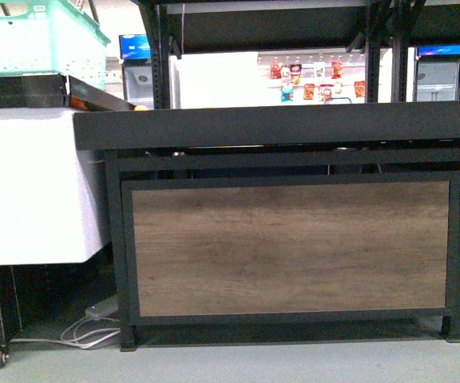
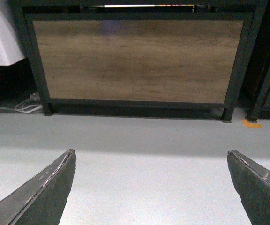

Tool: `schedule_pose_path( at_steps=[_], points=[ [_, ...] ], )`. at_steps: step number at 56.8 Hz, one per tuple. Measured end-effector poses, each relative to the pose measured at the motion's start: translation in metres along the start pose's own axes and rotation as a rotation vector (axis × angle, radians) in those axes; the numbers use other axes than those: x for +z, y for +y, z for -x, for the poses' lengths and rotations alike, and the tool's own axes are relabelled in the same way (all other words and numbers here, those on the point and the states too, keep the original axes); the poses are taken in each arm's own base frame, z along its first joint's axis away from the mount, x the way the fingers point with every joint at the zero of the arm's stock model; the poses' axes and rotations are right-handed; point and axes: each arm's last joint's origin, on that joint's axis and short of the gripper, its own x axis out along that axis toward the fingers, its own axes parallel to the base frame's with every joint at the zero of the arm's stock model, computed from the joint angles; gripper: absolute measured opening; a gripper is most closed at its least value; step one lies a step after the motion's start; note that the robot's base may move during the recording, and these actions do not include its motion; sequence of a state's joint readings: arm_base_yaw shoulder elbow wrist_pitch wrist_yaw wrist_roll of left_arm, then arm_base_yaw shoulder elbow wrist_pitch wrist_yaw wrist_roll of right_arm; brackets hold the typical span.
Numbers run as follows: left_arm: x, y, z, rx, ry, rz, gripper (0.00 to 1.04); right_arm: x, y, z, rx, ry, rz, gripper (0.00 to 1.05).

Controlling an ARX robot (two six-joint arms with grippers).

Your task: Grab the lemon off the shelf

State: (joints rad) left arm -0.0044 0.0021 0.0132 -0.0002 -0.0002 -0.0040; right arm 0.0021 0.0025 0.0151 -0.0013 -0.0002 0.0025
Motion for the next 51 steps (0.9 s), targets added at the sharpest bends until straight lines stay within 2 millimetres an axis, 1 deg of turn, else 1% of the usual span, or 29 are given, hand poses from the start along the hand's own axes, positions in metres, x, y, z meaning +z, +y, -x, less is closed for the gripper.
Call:
schedule_pose_path(
  at_steps=[51],
  points=[
    [0.0,0.0,0.0,0.0,0.0,0.0,0.97,0.0,0.0,0.0,0.0,0.0,0.0,0.97]
  ],
)
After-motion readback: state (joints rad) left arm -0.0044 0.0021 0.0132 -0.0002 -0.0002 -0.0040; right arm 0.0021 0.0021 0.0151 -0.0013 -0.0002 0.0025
